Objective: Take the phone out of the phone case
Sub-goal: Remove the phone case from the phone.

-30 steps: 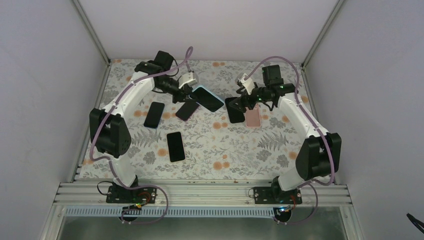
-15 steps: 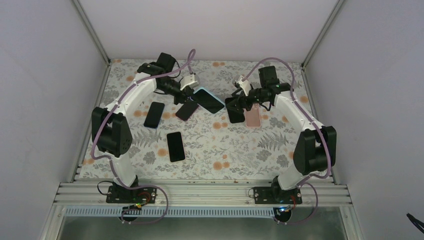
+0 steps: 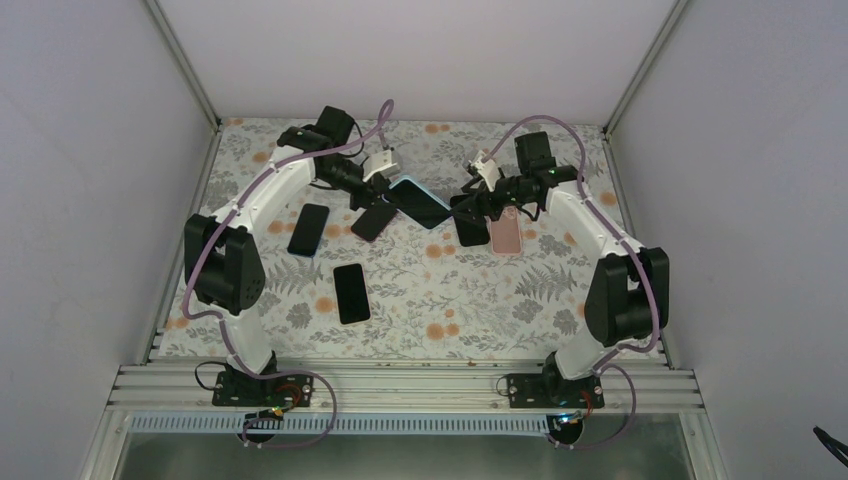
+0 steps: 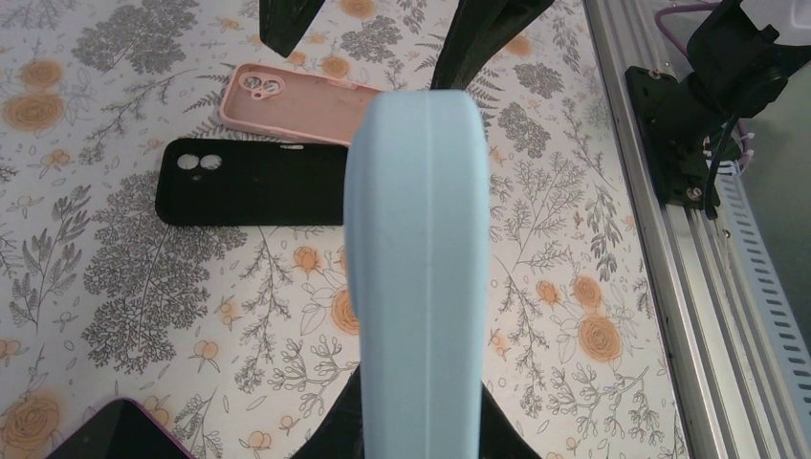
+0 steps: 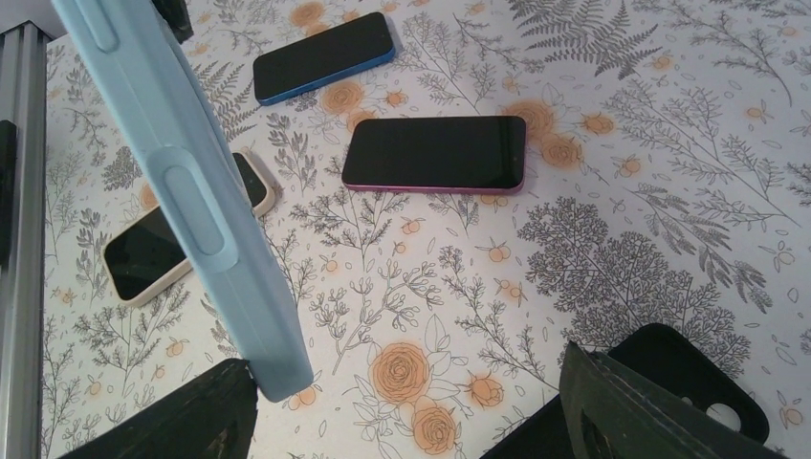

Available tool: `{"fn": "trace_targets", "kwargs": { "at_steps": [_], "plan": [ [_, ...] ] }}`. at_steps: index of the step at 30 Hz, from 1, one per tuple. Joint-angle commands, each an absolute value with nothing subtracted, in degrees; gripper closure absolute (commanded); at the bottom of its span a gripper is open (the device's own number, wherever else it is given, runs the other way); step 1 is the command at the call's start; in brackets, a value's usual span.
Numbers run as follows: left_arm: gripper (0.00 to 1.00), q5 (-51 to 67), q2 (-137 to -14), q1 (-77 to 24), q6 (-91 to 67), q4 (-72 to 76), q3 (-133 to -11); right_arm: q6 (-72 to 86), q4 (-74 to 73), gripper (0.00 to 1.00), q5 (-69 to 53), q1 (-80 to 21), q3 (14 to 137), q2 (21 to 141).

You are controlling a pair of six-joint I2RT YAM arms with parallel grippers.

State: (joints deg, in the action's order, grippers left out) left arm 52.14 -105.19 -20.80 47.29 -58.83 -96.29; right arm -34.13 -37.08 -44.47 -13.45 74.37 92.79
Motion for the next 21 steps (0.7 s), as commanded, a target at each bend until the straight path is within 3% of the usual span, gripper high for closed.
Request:
{"fn": "trace_targets", "kwargs": {
  "at_steps": [1,21],
  "plan": [
    [0.98,56.7,-103.1,-21.0,47.2,-57.4,-98.0,-33.7,-35.8,0.19,-44.8,-14.1,74.5,93.9],
    [0.98,65.6,-103.9,-21.9,55.0,-68.3,-101.2,-31.1,-28.3,0.23,-34.5,-15.3,75.0,97.3]
  ]
}}
